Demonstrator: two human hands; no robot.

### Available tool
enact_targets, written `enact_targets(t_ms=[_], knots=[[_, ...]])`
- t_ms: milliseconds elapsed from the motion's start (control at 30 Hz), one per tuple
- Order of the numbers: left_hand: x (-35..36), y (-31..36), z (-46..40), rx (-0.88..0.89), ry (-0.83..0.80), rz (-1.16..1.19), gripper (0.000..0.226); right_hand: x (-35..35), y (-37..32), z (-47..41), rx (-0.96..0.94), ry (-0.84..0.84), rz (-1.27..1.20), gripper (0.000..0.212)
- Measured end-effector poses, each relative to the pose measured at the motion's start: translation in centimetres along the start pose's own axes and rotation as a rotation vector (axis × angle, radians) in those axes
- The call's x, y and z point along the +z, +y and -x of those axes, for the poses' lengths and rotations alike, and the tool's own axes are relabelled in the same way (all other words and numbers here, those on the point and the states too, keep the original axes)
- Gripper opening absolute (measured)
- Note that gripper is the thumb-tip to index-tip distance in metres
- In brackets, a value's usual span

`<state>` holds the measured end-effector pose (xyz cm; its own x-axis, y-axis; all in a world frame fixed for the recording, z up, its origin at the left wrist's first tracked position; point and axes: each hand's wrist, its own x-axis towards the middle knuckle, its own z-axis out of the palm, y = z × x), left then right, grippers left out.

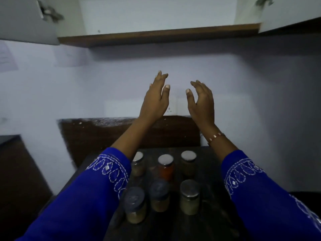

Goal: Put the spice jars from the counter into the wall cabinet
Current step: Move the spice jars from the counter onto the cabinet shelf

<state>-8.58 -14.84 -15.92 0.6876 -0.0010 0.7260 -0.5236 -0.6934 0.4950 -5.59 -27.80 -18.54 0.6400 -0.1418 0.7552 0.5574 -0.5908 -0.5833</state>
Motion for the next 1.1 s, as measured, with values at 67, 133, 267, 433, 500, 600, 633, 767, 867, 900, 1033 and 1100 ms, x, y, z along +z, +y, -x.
enact_targets(t_ms=[67, 133, 267, 433, 500, 600, 633, 767, 867, 900, 1033, 1100], knots=[[-2.8, -3.3, 2.1, -0.044, -0.013, -0.006, 0.043, 3.1, -2.0, 2.0, 0.010, -0.033, -0.025, 0.041], [-5.6, -6.4, 4.2, -0.080, -0.033, -0.012, 0.044, 6.2, -4.0, 4.1, 0.018, -0.073, -0.049, 0.040], [-10.6, -12.2, 8.5, -0.168, -0.050, -0.001, 0.043, 11.7, -7.2, 8.4, 0.017, -0.164, -0.056, 0.040], [-14.8, -17.8, 13.3, -0.276, -0.019, 0.002, 0.042, 16.9, -9.2, 13.6, 0.041, -0.282, -0.033, 0.041], [-15.6, -19.5, 15.0, -0.352, -0.007, 0.022, 0.042, 18.3, -9.5, 15.3, 0.058, -0.339, -0.018, 0.042], [-16.0, -21.9, 17.4, -0.439, -0.008, 0.030, 0.042, 20.3, -9.5, 17.2, 0.075, -0.432, -0.002, 0.042], [-16.0, -22.7, 18.1, -0.470, -0.011, 0.031, 0.042, 20.9, -9.4, 17.8, 0.085, -0.465, -0.002, 0.042], [-15.4, -25.4, 20.2, -0.597, 0.001, 0.037, 0.042, 23.2, -8.5, 19.7, 0.137, -0.596, -0.026, 0.043], [-14.5, -27.0, 21.0, -0.683, 0.017, 0.035, 0.042, 24.9, -7.5, 20.2, 0.156, -0.694, -0.008, 0.044], [-14.1, -27.6, 21.3, -0.718, 0.018, 0.035, 0.042, 25.5, -7.2, 20.3, 0.162, -0.727, -0.001, 0.044], [-12.7, -30.0, 22.1, -0.868, 0.032, 0.049, 0.043, 27.9, -6.1, 20.2, 0.186, -0.830, -0.016, 0.045], [-12.0, -31.2, 22.4, -0.920, 0.030, 0.049, 0.044, 28.7, -5.7, 20.0, 0.165, -0.879, -0.028, 0.042]])
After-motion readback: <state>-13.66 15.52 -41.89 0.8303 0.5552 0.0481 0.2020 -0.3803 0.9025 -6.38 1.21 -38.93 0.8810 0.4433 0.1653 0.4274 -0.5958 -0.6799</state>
